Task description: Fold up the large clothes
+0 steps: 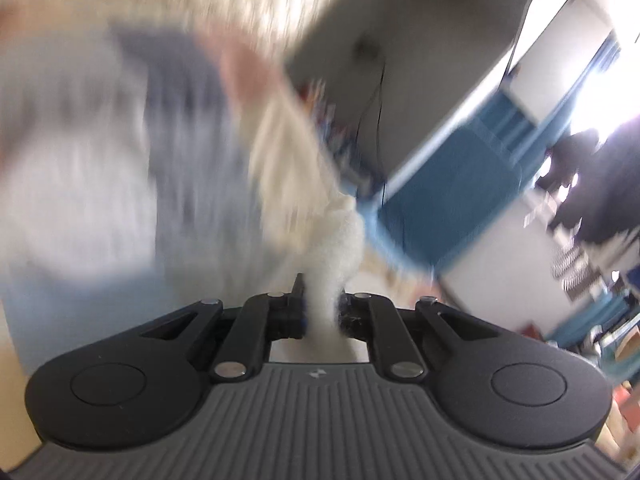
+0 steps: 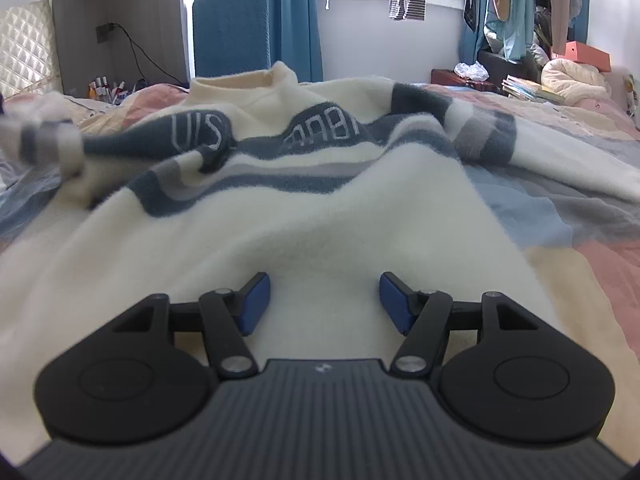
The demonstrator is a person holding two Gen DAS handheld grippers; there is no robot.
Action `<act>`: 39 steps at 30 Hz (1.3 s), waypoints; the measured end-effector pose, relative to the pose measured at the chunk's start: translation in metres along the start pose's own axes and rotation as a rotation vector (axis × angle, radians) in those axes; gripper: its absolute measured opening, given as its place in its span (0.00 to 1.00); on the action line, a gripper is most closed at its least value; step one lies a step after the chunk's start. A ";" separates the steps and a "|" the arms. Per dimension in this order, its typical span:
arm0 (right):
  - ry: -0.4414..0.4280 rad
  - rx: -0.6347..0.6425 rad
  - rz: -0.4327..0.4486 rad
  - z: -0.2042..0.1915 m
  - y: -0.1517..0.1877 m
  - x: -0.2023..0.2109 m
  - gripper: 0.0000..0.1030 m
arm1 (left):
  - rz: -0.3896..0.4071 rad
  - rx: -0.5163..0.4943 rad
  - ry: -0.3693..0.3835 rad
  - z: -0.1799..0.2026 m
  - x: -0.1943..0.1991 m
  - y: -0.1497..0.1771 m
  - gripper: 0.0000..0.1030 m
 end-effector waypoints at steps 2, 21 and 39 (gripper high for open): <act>-0.003 -0.009 0.000 0.001 0.000 -0.001 0.61 | 0.120 -0.071 -0.018 0.011 0.012 -0.033 0.10; -0.038 -0.070 0.011 0.008 -0.005 -0.003 0.63 | -0.035 -0.056 -0.296 -0.118 0.014 0.031 0.41; -0.121 -0.124 0.038 0.033 -0.020 0.080 0.70 | -0.440 -0.238 -0.065 -0.048 0.204 0.199 0.63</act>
Point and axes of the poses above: each gripper's, at about its wrist camera, not at the fingertips, and x roughly against the way its jaws point, z to its right, y to its underside, the point moved 7 cm from there along -x, roughly the way its jaws point, and after that the axes turned 7 degrees about x, right-handed, at the moved point
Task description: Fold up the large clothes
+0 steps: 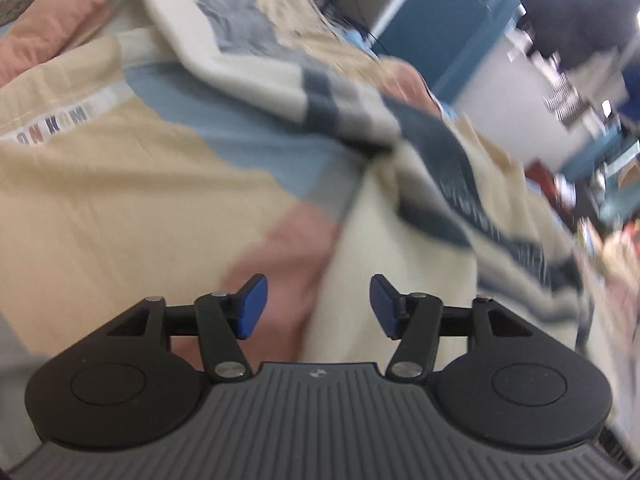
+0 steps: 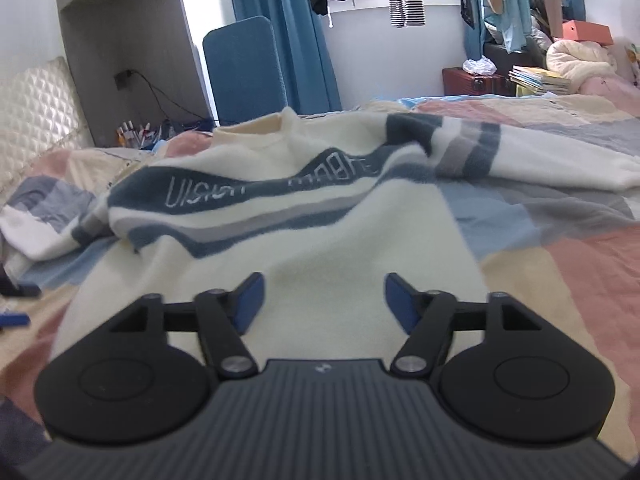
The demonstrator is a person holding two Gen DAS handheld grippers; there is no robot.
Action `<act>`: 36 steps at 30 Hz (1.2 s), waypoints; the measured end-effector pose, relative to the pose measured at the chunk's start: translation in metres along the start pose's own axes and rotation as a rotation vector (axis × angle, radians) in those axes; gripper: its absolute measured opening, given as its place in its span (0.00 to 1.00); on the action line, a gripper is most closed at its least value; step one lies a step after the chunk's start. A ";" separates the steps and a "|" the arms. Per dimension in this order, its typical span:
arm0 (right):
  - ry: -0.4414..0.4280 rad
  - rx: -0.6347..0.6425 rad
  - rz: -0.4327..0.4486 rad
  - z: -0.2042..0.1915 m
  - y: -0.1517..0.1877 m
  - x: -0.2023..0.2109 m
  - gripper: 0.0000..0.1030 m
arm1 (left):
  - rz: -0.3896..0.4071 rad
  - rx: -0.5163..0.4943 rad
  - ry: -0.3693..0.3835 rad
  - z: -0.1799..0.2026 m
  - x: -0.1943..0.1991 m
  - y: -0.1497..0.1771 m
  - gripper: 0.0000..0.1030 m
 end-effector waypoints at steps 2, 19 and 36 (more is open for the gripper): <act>0.010 -0.005 -0.017 0.008 0.004 0.007 0.70 | -0.027 -0.031 0.019 0.007 0.005 0.017 0.65; 0.161 -0.181 -0.138 0.076 0.026 0.016 0.92 | -0.114 -0.171 0.059 0.015 -0.025 0.054 0.79; -0.208 -0.542 -0.271 0.065 0.056 -0.028 0.94 | -0.187 -0.153 0.161 0.021 -0.057 0.053 0.85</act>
Point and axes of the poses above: each gripper's, at about its wrist camera, not at the fingertips, and x roughly against the way its jaws point, z to its right, y to its underside, the point moved 7 cm from there along -x, roughly the way its jaws point, and after that the axes turned 7 degrees about x, right-handed, at the moved point
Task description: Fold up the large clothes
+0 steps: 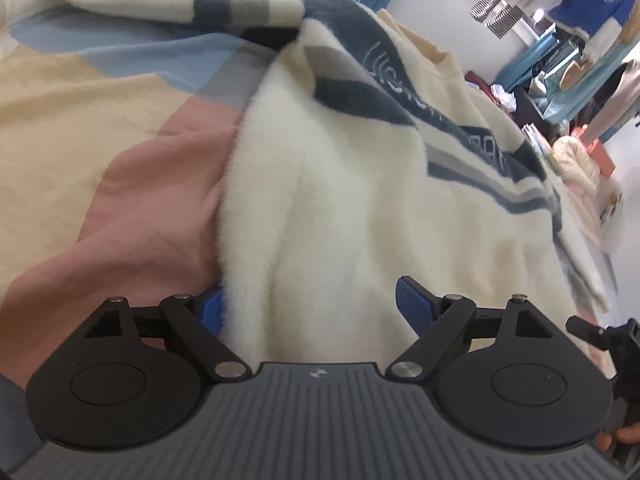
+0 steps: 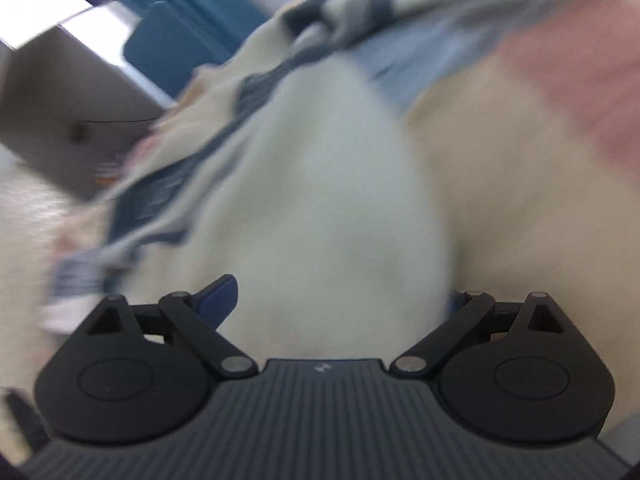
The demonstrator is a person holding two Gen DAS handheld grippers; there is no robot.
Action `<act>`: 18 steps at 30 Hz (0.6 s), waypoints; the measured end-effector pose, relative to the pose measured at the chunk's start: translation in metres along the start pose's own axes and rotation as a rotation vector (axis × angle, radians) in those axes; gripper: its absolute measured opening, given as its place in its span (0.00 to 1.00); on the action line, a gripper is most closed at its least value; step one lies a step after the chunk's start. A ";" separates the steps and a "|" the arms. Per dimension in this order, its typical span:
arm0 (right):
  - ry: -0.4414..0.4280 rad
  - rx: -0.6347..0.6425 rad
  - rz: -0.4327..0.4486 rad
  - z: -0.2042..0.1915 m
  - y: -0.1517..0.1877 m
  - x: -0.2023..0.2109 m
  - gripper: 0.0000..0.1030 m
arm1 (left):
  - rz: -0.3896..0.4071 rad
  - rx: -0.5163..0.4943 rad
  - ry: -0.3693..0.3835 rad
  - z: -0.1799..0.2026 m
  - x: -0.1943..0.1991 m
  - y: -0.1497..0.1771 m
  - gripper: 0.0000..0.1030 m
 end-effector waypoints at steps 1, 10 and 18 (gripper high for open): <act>-0.006 0.007 -0.005 -0.003 0.002 -0.003 0.94 | 0.003 0.007 0.004 0.000 0.000 0.001 0.85; 0.211 0.313 -0.003 -0.024 0.012 -0.026 0.73 | 0.038 -0.184 -0.071 0.018 -0.016 0.004 0.65; 0.219 0.419 0.040 -0.038 0.011 -0.001 0.14 | 0.095 -0.157 -0.054 0.015 0.016 0.000 0.17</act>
Point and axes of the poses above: each gripper's, at about its wrist camera, not at the fingertips, and x roughly against the way its jaws point, z to its right, y to its underside, the point moved 7 cm from there along -x, roughly the way its jaws point, and after that the axes turned 7 degrees about x, right-handed, at the moved point
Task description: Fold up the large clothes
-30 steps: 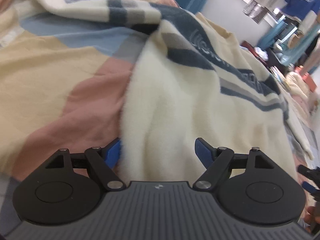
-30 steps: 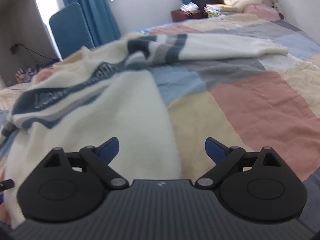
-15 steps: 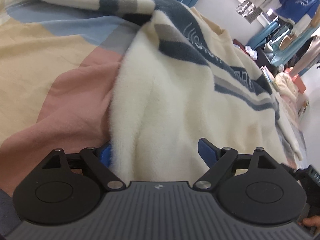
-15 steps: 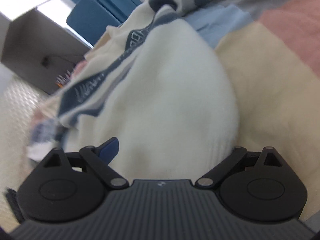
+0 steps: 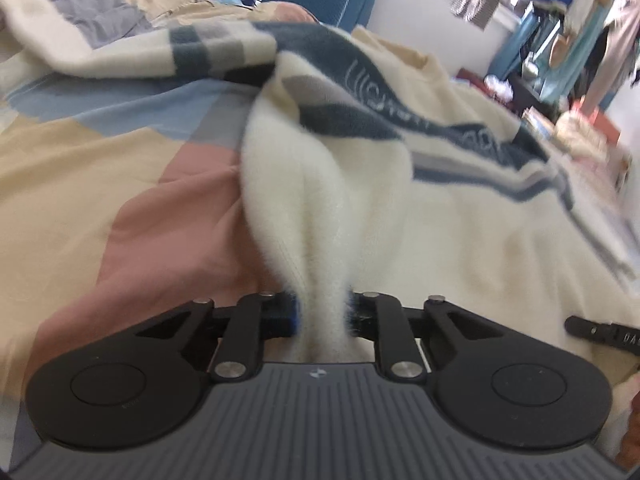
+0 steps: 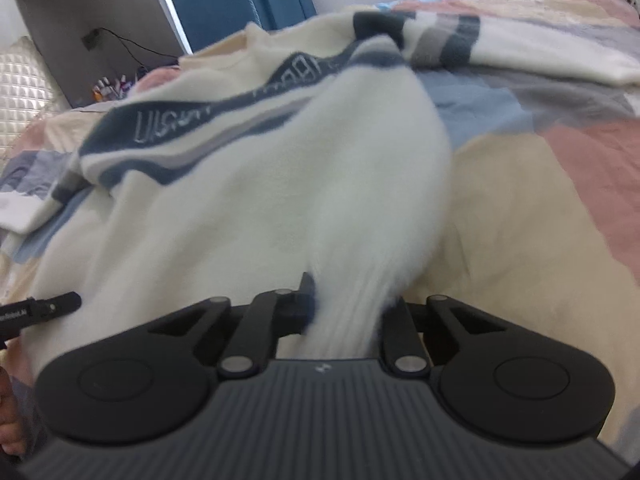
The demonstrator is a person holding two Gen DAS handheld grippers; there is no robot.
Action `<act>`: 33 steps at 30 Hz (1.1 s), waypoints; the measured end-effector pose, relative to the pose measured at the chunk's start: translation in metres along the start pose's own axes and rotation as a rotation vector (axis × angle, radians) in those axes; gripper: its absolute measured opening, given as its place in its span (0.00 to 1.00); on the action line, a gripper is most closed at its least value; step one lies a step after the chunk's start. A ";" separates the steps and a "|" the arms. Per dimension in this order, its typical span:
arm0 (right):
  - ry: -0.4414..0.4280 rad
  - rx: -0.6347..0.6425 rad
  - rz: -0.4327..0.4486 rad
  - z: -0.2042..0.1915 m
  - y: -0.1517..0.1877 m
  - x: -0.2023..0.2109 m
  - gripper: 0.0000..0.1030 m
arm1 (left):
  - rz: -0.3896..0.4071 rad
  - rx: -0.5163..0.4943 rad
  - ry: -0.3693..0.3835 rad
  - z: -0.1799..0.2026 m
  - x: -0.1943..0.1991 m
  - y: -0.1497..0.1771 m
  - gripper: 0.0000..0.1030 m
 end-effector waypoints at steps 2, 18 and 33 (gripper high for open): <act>-0.015 0.014 0.034 -0.003 -0.004 0.016 0.13 | 0.012 0.024 0.015 0.001 0.015 0.001 0.16; -0.043 0.298 -0.011 -0.006 -0.028 0.102 0.12 | -0.021 0.086 0.065 0.014 0.117 0.040 0.15; -0.078 0.173 -0.094 0.004 -0.024 0.100 0.52 | -0.006 0.096 -0.038 0.012 0.128 0.029 0.64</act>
Point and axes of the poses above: each gripper's, at about its wrist camera, not at the fingertips, and x roughly against the way its jaws point, z to its right, y to its underside, the point moved 7 cm from there along -x, roughly the way its jaws point, and after that the axes turned 7 degrees about x, right-handed, at the moved point
